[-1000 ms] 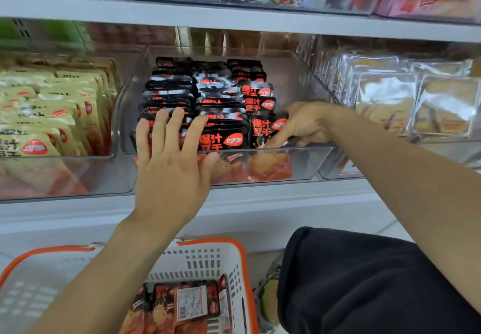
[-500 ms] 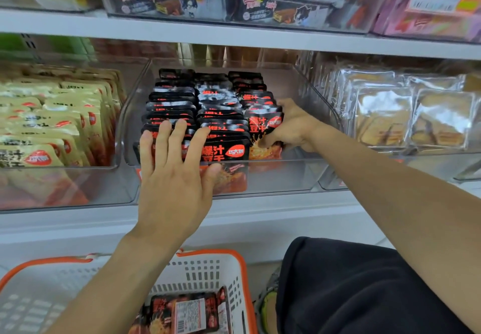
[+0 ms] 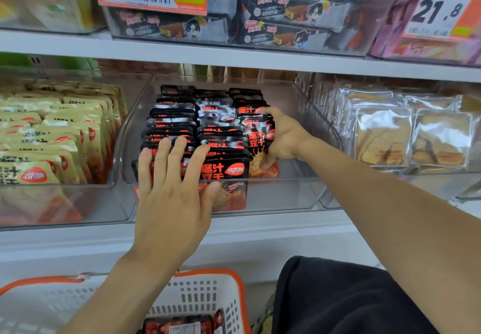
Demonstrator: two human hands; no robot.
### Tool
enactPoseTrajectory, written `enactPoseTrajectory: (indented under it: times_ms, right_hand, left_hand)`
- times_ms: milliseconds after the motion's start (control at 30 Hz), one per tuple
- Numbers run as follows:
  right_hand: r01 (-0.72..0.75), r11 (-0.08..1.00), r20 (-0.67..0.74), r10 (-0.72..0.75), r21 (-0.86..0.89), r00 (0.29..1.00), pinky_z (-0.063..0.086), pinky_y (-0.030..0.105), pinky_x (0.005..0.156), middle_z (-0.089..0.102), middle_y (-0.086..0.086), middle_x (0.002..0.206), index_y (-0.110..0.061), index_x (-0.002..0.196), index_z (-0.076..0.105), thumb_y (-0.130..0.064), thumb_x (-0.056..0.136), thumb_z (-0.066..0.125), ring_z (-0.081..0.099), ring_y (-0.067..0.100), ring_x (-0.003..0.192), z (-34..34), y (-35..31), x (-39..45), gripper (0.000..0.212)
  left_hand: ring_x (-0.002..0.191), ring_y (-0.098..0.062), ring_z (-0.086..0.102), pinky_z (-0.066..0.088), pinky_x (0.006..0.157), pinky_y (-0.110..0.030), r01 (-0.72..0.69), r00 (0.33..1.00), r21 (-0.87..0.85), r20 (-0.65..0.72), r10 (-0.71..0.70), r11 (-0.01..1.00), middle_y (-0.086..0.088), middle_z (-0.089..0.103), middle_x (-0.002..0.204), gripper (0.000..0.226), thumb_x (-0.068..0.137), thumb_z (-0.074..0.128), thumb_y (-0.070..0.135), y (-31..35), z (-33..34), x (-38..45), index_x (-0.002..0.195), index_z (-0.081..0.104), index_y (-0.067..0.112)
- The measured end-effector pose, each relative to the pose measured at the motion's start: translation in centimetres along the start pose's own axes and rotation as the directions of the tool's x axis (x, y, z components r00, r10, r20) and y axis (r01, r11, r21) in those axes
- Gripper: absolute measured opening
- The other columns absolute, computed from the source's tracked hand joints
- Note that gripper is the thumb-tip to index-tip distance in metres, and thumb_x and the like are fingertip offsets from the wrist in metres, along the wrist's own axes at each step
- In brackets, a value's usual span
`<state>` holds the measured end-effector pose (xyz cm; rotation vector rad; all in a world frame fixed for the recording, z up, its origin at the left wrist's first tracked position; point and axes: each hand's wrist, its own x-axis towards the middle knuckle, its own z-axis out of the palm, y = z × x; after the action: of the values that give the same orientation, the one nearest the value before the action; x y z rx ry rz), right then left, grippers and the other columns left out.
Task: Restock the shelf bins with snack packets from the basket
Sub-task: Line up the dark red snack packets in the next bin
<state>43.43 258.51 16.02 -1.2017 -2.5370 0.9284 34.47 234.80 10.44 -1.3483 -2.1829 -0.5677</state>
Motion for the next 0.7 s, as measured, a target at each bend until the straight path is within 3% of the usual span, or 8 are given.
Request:
enactPoseTrajectory:
  times_ms: [67, 133, 267, 400, 533, 700]
  right_hand:
    - [0.027, 1.0, -0.085, -0.027, 0.001, 0.996, 0.047, 0.03, 0.093, 0.055, 0.008, 0.13, -0.031, 0.145, 0.03, -0.002, 0.049, 0.096, 0.057, 0.026, 0.112, 0.2, 0.1, 0.5, 0.12]
    - [0.033, 0.999, -0.106, -0.034, -0.011, 0.994, 0.049, 0.033, 0.095, 0.055, 0.012, 0.129, -0.031, 0.145, 0.028, -0.001, 0.05, 0.096, 0.058, 0.028, 0.11, 0.3, 0.3, 0.9, 0.121]
    - [0.038, 0.998, 0.0, -0.038, -0.042, 0.999, 0.043, 0.042, 0.109, 0.044, 0.011, 0.145, -0.038, 0.153, 0.005, -0.007, 0.043, 0.099, 0.05, 0.031, 0.128, 0.2, 0.5, 1.9, 0.148]
    - [0.077, 0.992, 0.125, -0.064, -0.1, 0.99, 0.042, 0.045, 0.111, 0.036, 0.007, 0.157, -0.047, 0.152, -0.011, -0.011, 0.036, 0.101, 0.042, 0.03, 0.138, -0.4, 0.3, 2.5, 0.165]
    - [0.105, 0.969, 0.13, -0.078, -0.225, 0.988, 0.037, 0.04, 0.114, 0.027, 0.013, 0.158, -0.044, 0.155, -0.003, -0.014, 0.038, 0.101, 0.034, 0.034, 0.143, -1.0, -0.8, 2.8, 0.159]
    - [0.071, 0.972, 0.077, -0.055, -0.224, 0.996, 0.043, 0.039, 0.108, 0.043, 0.013, 0.142, -0.029, 0.152, 0.015, -0.016, 0.038, 0.102, 0.048, 0.033, 0.129, -0.6, -0.1, 2.8, 0.144]
  left_hand:
    - [0.142, -0.041, 0.033, 0.014, 0.12, -0.057, 0.002, 1.0, -0.007, 0.002, -0.002, 1.0, -0.02, 0.043, 0.149, 0.055, 0.098, 0.043, 0.043, 0.1, 0.0, 0.0, 0.145, 0.046, 0.014]
    - [0.143, -0.04, 0.033, 0.015, 0.12, -0.057, 0.007, 1.0, -0.009, 0.009, -0.007, 1.0, -0.019, 0.043, 0.149, 0.055, 0.098, 0.043, 0.043, 0.1, -0.1, 0.1, 0.145, 0.046, 0.014]
    - [0.143, -0.04, 0.033, 0.015, 0.12, -0.057, 0.016, 1.0, 0.0, 0.023, -0.016, 1.0, -0.019, 0.043, 0.149, 0.055, 0.099, 0.041, 0.044, 0.1, 0.0, 0.0, 0.145, 0.047, 0.014]
    - [0.142, -0.04, 0.034, 0.015, 0.12, -0.056, 0.018, 1.0, -0.005, 0.021, -0.018, 1.0, -0.019, 0.044, 0.149, 0.056, 0.098, 0.042, 0.044, 0.1, 0.0, 0.0, 0.146, 0.046, 0.015]
    - [0.142, -0.04, 0.034, 0.015, 0.12, -0.057, 0.019, 1.0, -0.002, 0.022, -0.019, 1.0, -0.019, 0.044, 0.149, 0.056, 0.097, 0.043, 0.044, 0.1, 0.1, 0.1, 0.146, 0.047, 0.016]
    - [0.142, -0.041, 0.035, 0.016, 0.119, -0.058, 0.022, 1.0, -0.008, 0.015, -0.022, 1.0, -0.019, 0.044, 0.148, 0.055, 0.096, 0.045, 0.042, 0.1, 0.2, 0.1, 0.144, 0.049, 0.014]
